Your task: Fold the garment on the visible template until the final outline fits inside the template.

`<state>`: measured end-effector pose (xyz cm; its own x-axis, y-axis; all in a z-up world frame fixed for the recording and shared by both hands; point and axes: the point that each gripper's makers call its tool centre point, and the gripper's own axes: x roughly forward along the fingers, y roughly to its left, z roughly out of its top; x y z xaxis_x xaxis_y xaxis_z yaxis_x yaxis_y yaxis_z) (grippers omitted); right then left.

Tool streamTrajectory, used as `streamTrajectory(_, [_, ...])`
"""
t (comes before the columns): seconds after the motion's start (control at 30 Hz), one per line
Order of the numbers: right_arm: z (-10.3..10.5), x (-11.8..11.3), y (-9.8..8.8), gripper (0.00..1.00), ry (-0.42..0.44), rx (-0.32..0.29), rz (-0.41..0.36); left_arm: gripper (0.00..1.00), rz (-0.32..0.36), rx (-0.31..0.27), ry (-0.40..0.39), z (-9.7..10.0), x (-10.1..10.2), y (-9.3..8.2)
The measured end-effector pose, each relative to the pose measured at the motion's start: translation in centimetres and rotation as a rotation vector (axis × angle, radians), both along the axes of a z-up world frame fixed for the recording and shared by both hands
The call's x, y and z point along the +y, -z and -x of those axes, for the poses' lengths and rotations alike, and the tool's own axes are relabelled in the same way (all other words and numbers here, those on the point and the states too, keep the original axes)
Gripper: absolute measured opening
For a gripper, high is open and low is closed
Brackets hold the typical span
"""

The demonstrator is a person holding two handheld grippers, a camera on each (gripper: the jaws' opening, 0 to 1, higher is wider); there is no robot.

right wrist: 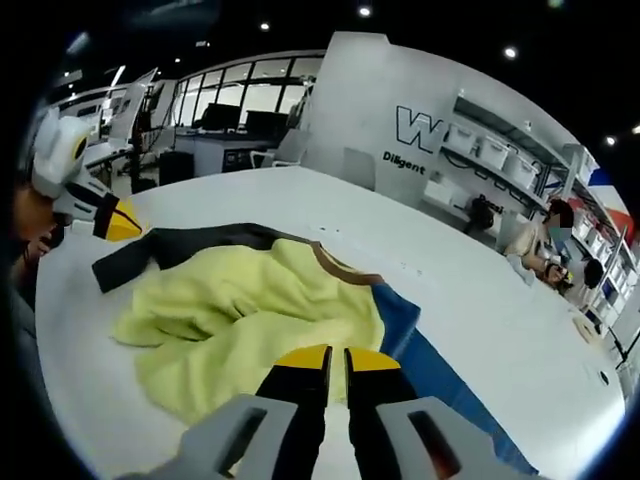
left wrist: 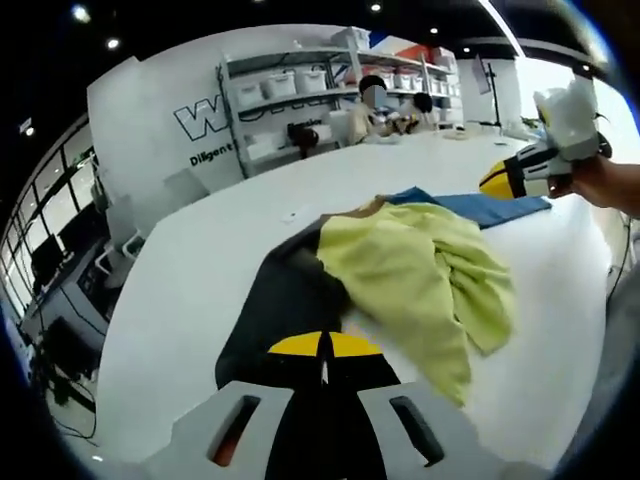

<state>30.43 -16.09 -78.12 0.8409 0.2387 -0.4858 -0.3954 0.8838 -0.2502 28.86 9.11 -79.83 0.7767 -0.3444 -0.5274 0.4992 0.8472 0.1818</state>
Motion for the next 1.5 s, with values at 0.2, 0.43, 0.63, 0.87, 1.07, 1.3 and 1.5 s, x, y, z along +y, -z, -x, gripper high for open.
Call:
streamTrajectory(0.2, [1.4, 0.5, 0.5, 0.01, -0.006, 0.012, 0.000, 0.00, -0.016, 0.029, -0.014, 1.7, 1.3, 1.0])
streamTrajectory(0.43, [1.5, 0.5, -0.3, 0.02, 0.000, -0.006, -0.013, 0.00, -0.020, 0.063, -0.025, 3.1, 2.5, 1.9])
streamTrajectory(0.63, [1.7, 0.5, -1.0, 0.18, 0.004, -0.032, -0.051, 0.04, -0.014, 0.086, -0.034, 3.7, 2.9, 2.3])
streamTrajectory(0.87, [1.3, 0.5, -2.2, 0.68, 0.030, -0.070, -0.167, 0.03, -0.019, 0.095, -0.031, 4.0, 2.9, 2.6])
streamTrajectory(1.07, [1.0, 0.4, -3.9, 0.95, 0.060, -0.141, -0.288, 0.04, -0.030, 0.111, -0.030, 4.5, 3.1, 2.9])
streamTrajectory(1.3, [1.1, 0.3, -3.8, 0.98, 0.058, -0.140, -0.278, 0.12, -0.044, 0.146, -0.031, 5.4, 3.6, 3.5])
streamTrajectory(1.5, [1.1, 0.8, -3.3, 0.95, 0.043, -0.124, -0.255, 0.24, -0.049, 0.180, 0.008, 6.5, 2.8, 4.1])
